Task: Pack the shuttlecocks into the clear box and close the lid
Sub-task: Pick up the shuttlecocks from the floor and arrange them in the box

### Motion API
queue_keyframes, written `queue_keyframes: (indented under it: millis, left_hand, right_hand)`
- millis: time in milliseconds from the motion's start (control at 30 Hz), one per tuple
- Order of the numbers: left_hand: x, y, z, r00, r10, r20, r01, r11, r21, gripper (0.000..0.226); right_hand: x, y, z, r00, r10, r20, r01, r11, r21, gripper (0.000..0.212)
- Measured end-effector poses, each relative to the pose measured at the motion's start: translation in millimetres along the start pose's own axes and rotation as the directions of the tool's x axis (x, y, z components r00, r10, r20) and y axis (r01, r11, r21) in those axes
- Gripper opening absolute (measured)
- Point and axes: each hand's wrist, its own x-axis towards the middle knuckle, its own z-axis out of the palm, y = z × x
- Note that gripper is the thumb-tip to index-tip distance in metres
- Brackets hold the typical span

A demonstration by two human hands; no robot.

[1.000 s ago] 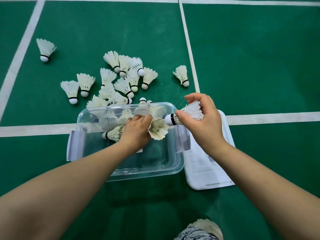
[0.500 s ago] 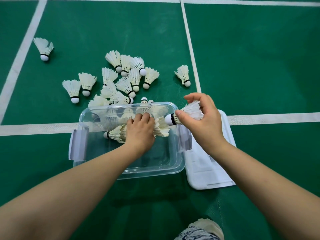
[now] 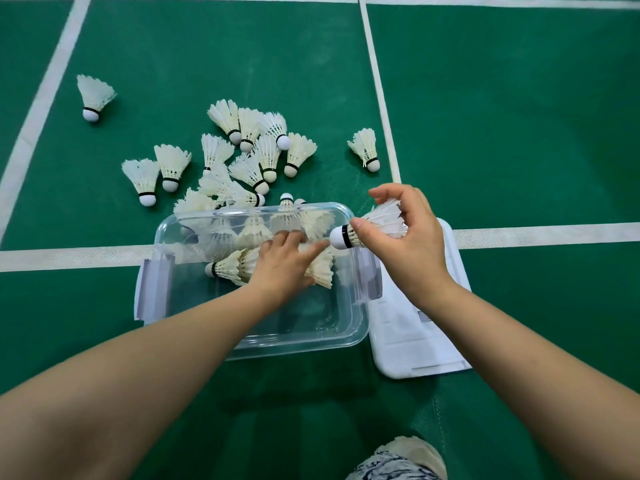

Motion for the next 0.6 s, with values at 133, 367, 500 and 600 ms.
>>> queue_keyframes:
  millis: [133,367,500,600]
  left_hand:
    - [-3,8,3,0.929,0.37,-0.021,-0.362,0.917,0.165,0.037]
    - [-2,7,8,0.897,0.415,0.156,-0.443,0.852,0.279,0.034]
    - [1,-5,13,0.927,0.336,0.164,-0.37,0.887,0.276,0.043]
    - [-1,-7,16,0.932,0.325,0.162,-0.358,0.897,0.261,0.045]
  right_hand:
    - [0,0,0,1.0,-0.004,0.001,0.004,1.0,-0.005,0.031]
    - [0,1,0,1.0,0.011,0.001,-0.011,1.0,-0.002,0.029]
    - [-1,2,0,1.0,0.007,0.006,-0.007,1.0,-0.004,0.031]
    - [-1,3,0,1.0,0.005,0.007,-0.005,1.0,-0.003,0.031]
